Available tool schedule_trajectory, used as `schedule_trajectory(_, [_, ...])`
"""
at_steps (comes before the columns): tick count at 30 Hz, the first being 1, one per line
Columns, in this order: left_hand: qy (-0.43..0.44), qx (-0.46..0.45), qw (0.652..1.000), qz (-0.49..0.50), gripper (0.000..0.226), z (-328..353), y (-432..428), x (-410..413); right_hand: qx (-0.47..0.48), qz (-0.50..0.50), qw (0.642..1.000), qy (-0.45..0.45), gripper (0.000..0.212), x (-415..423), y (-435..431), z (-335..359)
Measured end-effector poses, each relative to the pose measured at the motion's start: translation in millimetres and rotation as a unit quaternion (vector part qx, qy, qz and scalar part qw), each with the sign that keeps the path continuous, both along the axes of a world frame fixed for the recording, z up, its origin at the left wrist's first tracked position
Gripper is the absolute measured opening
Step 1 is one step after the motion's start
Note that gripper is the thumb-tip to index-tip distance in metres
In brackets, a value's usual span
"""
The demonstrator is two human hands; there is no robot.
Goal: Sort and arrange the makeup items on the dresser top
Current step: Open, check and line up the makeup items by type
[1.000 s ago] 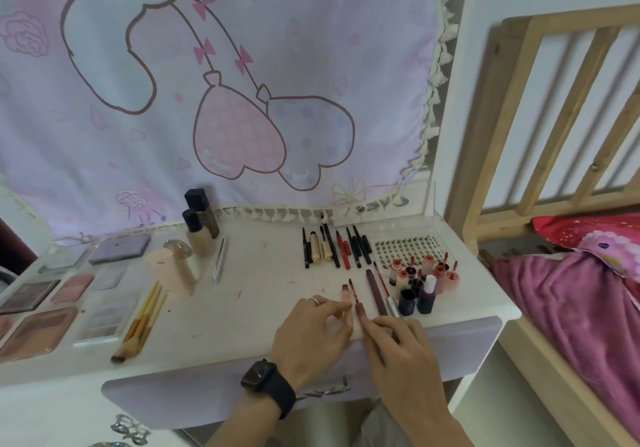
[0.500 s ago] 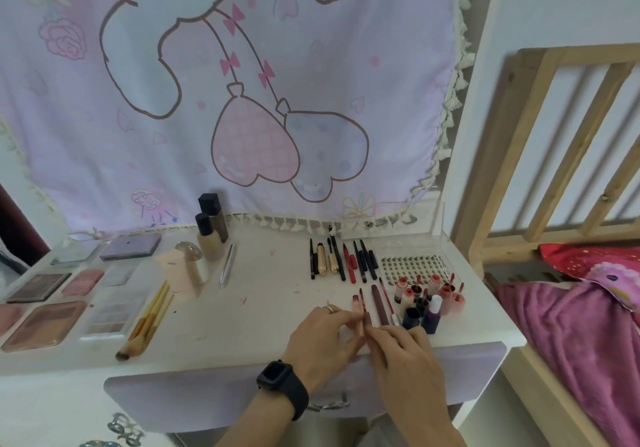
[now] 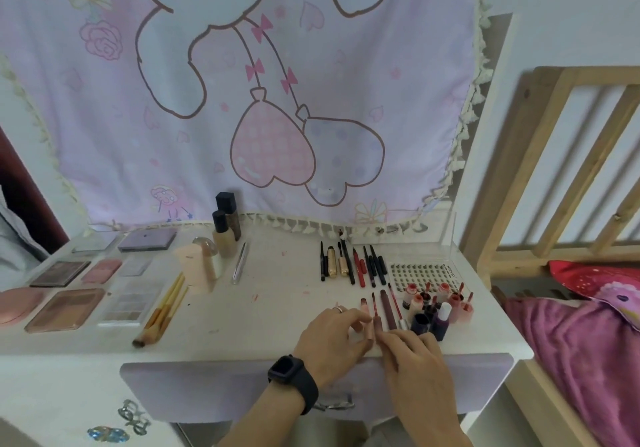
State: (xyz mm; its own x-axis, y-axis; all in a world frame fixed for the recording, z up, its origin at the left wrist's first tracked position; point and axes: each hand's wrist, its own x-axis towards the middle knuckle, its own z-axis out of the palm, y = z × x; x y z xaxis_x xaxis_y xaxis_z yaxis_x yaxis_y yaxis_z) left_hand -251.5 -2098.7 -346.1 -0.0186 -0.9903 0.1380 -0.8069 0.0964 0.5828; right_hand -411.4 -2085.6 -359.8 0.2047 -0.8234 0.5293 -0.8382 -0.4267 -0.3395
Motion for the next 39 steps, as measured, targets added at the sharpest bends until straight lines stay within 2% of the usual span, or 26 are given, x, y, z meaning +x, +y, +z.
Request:
schedule_trajectory(9, [-0.004, 0.025, 1.0, 0.001, 0.038, 11.5, 10.1, 30.2, -0.047, 0.008, 0.999, 0.005, 0.044, 6.0, -0.1, 3.1])
schedule_trajectory(13, [-0.032, 0.005, 0.995, 0.09, 0.032, 23.7, 10.7, 76.1, -0.077, 0.062, 0.995, -0.01, 0.039, 29.5, -5.0, 2.0])
schedule_trajectory(19, [-0.155, 0.025, 0.962, 0.224, 0.036, 39.7, -14.6, 131.1, -0.082, 0.181, 0.98, 0.024, 0.034, 94.5, -12.4, -4.2])
schedule_trajectory(23, [-0.249, 0.083, 0.93, 0.258, 0.03, 40.2, -29.4, 139.9, -0.074, 0.236, 0.964, 0.099, 0.04, 121.0, -16.3, -19.5])
schedule_trajectory(28, [-0.309, 0.091, 0.912, 0.254, 0.026, 34.0, -42.1, 150.3, -0.066, 0.229, 0.96, 0.146, 0.047, 123.0, -18.4, -28.0])
schedule_trajectory(33, [-0.312, 0.082, 0.908, 0.266, 0.028, 31.3, -45.0, 152.5, -0.046, 0.232, 0.963, 0.133, 0.049, 123.9, -18.0, -28.7])
schedule_trajectory(39, [-0.285, 0.085, 0.905, 0.303, 0.016, 37.6, -49.4, 153.0, -0.034, 0.24, 0.961, 0.133, 0.049, 123.1, -16.5, -27.8])
